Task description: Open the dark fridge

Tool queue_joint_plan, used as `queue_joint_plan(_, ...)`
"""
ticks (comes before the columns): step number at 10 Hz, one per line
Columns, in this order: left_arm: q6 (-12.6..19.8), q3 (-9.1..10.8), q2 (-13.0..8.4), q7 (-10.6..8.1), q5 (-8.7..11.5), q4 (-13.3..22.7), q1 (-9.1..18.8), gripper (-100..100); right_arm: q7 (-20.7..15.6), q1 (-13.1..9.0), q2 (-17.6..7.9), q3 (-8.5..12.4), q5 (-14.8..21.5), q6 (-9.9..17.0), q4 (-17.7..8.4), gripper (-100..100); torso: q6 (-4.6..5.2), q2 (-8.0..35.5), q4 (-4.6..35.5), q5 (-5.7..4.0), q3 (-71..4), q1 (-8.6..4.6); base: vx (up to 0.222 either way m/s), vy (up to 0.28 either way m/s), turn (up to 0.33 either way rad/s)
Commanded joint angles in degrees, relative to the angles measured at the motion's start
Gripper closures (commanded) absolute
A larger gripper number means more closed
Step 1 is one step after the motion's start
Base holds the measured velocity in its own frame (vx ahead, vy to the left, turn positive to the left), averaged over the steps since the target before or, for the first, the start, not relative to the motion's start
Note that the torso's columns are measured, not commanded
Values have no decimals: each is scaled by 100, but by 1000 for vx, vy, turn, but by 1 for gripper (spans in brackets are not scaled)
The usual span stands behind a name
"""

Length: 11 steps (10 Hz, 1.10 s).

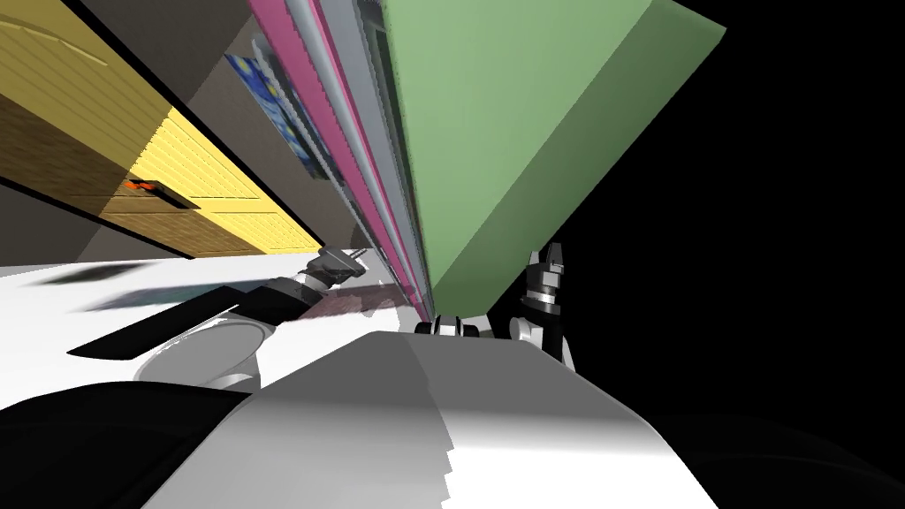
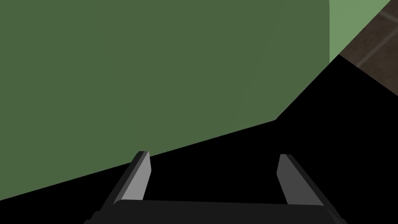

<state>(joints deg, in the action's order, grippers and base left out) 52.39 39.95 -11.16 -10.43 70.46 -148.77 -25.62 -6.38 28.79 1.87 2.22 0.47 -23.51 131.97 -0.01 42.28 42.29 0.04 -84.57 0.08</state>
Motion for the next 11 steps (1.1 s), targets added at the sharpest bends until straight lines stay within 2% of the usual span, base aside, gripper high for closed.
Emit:
queue_joint_plan(1,55,-24,-55,63,135,20,30,100,0,0,0,0,0,0,0,0,2,-2,-1,-5,-2,-5,-18,257,-16)
queue_joint_plan(2,102,-50,-98,117,247,34,56,100,0,0,0,0,0,0,0,0,0,-6,-2,-6,-4,-17,-20,293,-54)
queue_joint_plan(4,102,-50,-98,117,247,34,56,100,0,0,0,0,0,0,0,0,1,-3,-1,-6,-2,-23,-8,166,-30)
queue_joint_plan(5,149,-76,-142,171,359,48,82,100,0,1,2,-2,0,0,0,0,1,-4,-1,-18,-3,-59,-11,174,-59)
queue_joint_plan(6,149,-76,-142,171,359,48,82,100,0,0,1,-1,0,0,1,0,3,1,0,-10,-1,-17,-2,173,-29)
queue_joint_plan(11,149,-76,-142,171,359,48,82,100,0,0,3,-3,0,-1,1,0,0,0,0,-10,0,-24,0,4,-1)
